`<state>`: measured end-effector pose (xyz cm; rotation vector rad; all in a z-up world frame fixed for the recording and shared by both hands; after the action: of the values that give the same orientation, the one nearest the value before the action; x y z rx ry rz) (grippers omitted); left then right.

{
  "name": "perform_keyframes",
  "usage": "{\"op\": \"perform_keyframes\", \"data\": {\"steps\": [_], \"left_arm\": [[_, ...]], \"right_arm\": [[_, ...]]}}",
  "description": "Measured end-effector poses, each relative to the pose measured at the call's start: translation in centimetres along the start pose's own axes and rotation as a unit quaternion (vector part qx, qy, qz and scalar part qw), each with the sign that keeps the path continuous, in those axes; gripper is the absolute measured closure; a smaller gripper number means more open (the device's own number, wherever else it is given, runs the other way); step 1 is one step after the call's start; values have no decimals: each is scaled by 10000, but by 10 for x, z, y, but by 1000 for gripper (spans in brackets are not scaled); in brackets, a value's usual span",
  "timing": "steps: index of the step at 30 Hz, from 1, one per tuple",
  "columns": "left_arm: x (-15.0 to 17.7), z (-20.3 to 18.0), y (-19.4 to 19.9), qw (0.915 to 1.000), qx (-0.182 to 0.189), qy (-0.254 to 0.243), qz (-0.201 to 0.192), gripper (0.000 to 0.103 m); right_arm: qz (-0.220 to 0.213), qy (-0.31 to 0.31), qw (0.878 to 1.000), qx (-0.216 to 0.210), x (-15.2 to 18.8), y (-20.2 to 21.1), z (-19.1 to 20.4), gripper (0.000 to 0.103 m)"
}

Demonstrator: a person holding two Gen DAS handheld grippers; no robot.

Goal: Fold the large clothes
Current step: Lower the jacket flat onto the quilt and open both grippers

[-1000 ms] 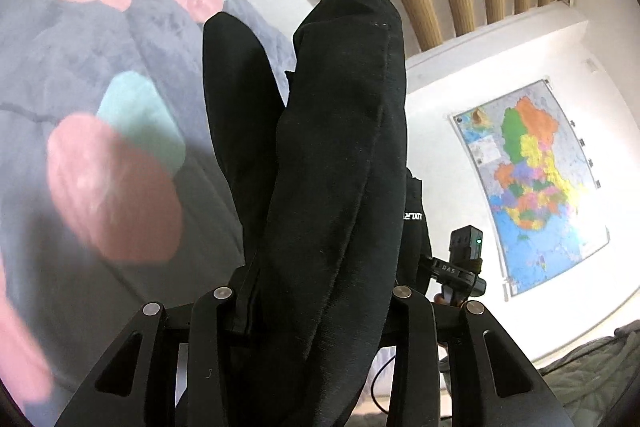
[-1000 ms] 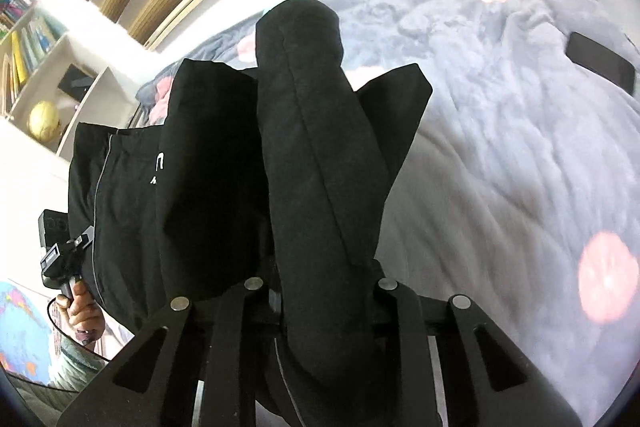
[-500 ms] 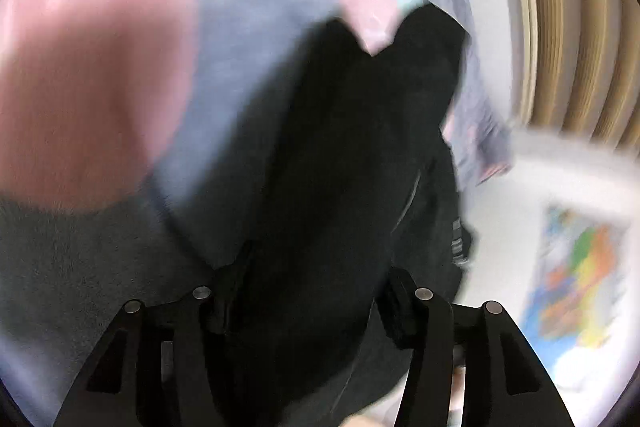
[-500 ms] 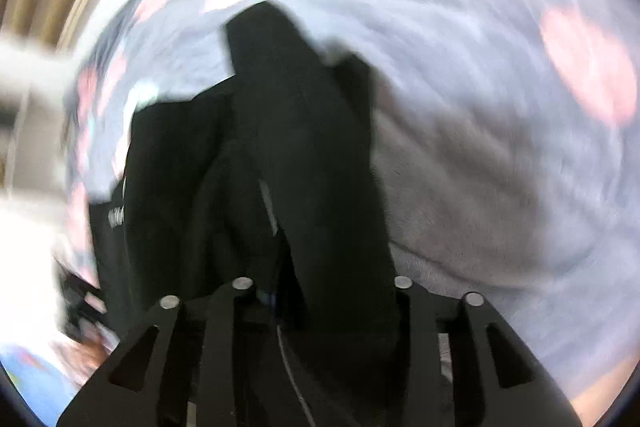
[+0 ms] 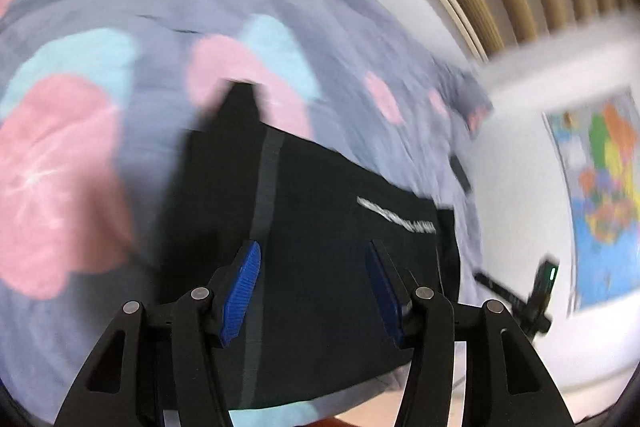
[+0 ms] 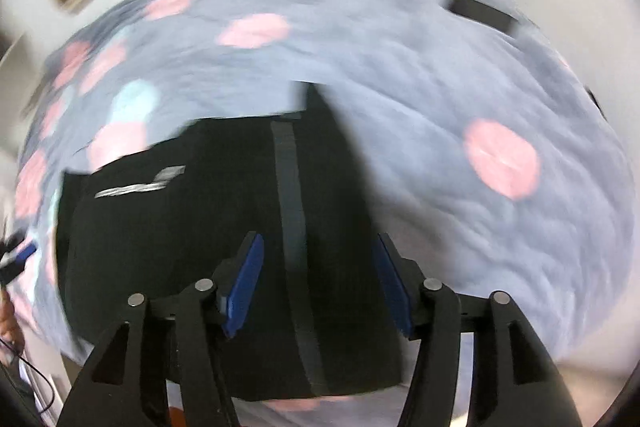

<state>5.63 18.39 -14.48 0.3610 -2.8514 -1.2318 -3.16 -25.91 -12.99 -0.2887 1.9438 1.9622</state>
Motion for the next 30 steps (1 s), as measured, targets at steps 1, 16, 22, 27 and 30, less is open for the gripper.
{"op": "perform_keyframes", "data": {"steps": [1, 16, 22, 27, 30], "left_arm": [[9, -11, -12, 9996, -169, -214, 113, 46], [24, 3, -142, 9736, -2041, -873, 524, 43], [31, -20, -104, 9793, -1733, -995, 336, 43], [36, -57, -58, 9777, -1608, -1339, -193, 43], [32, -90, -45, 9755, -1597, -1438, -472, 43]], "right_arm": [[-25, 89, 9998, -200, -3, -7, 15, 42], [1058, 588, 9926, -66, -3, -143, 94, 38], [1061, 562, 9927, -106, -7, -110, 90, 38], [801, 656, 9946, 118, -4, -57, 88, 38], [562, 709, 9954, 325, -7, -19, 91, 38]]}}
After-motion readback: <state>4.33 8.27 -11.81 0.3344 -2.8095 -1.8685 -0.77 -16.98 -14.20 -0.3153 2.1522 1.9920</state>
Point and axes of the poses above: each gripper's, at about its wrist camera, not at the fingertips, and y roughly against the way its jaws point, z to its left, x to its underside, the point moved 2 cm from there along -y, roughly the way its jaws point, and after that the axes turned 13 degrees about y, right-handed, at the moved point
